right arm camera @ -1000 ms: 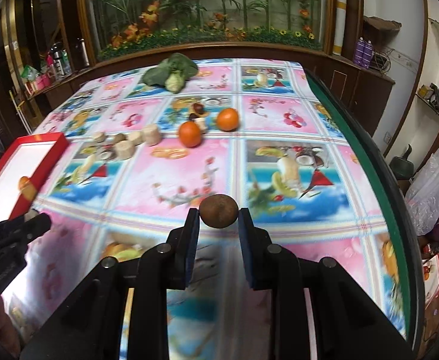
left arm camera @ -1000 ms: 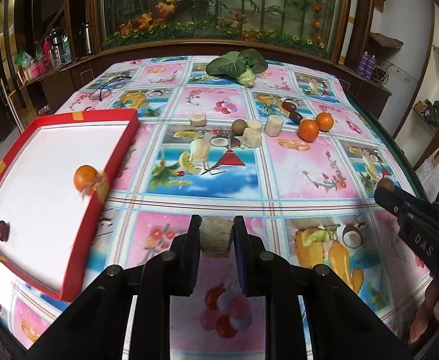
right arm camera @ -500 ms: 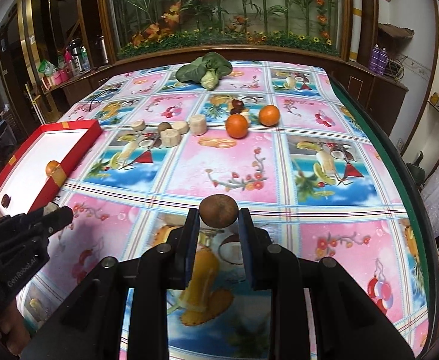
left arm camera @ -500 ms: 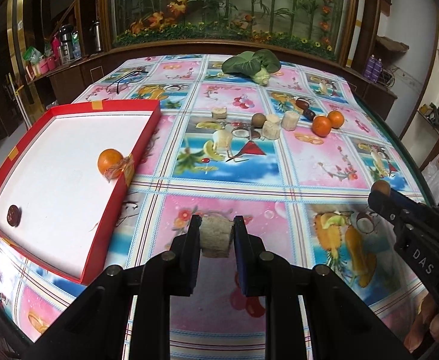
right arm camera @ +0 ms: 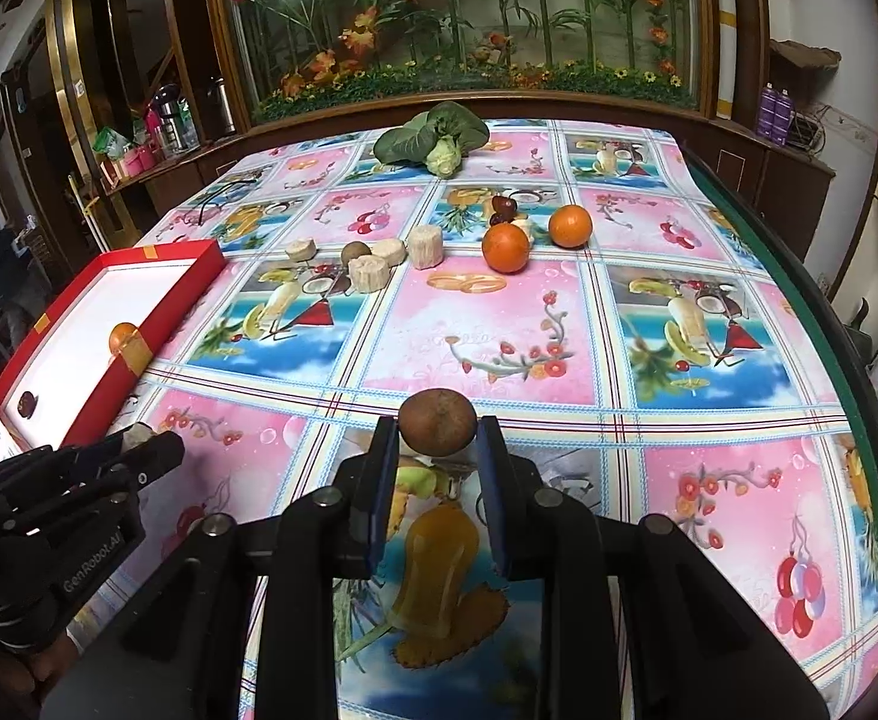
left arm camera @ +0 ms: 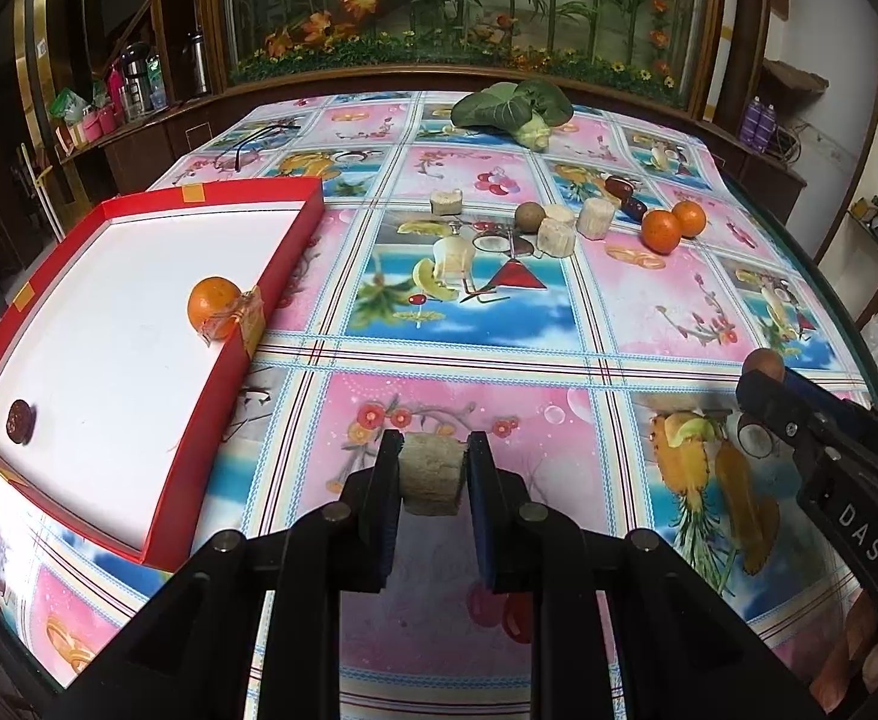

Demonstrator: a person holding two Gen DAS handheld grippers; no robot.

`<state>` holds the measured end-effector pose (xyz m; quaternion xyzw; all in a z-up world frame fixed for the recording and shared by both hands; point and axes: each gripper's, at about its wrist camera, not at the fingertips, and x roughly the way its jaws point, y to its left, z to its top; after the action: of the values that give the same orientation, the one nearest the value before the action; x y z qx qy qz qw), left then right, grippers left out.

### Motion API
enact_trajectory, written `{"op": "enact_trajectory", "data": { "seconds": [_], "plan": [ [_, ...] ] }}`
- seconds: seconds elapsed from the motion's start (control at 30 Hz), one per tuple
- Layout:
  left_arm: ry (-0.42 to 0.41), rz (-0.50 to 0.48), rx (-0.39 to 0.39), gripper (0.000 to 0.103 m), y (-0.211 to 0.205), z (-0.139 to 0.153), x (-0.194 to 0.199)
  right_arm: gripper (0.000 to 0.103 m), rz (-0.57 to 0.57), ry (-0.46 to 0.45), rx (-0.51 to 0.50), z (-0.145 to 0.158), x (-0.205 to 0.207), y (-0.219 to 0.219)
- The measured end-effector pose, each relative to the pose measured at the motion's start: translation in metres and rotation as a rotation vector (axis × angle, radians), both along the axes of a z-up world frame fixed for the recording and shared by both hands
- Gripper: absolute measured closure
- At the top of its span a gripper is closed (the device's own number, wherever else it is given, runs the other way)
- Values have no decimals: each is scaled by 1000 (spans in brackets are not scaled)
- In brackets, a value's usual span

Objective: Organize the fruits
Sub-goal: 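Carry the kiwi and beige cube toward the red box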

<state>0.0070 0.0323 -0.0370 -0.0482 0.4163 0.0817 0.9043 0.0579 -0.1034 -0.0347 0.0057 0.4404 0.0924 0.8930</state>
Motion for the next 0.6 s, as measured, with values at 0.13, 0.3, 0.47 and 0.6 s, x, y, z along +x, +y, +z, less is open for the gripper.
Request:
{"op": "enact_trajectory", "data": {
  "seconds": [0.13,0.3,0.47,0.6],
  "plan": [
    [-3,-1,-1,84,0,0,-1,75,2,8,-2,-4,0,1],
    [-8,-1,-6,84,1,1,-2,75,3,11,-8,-5,0,2],
    [-37,11,-28,84,10,11,-10,75,18,3,-13,-1,-2,7],
    [-83,52,-38,84,31,27,-21,75,53,-17,-20,10,-1,21]
  ]
}}
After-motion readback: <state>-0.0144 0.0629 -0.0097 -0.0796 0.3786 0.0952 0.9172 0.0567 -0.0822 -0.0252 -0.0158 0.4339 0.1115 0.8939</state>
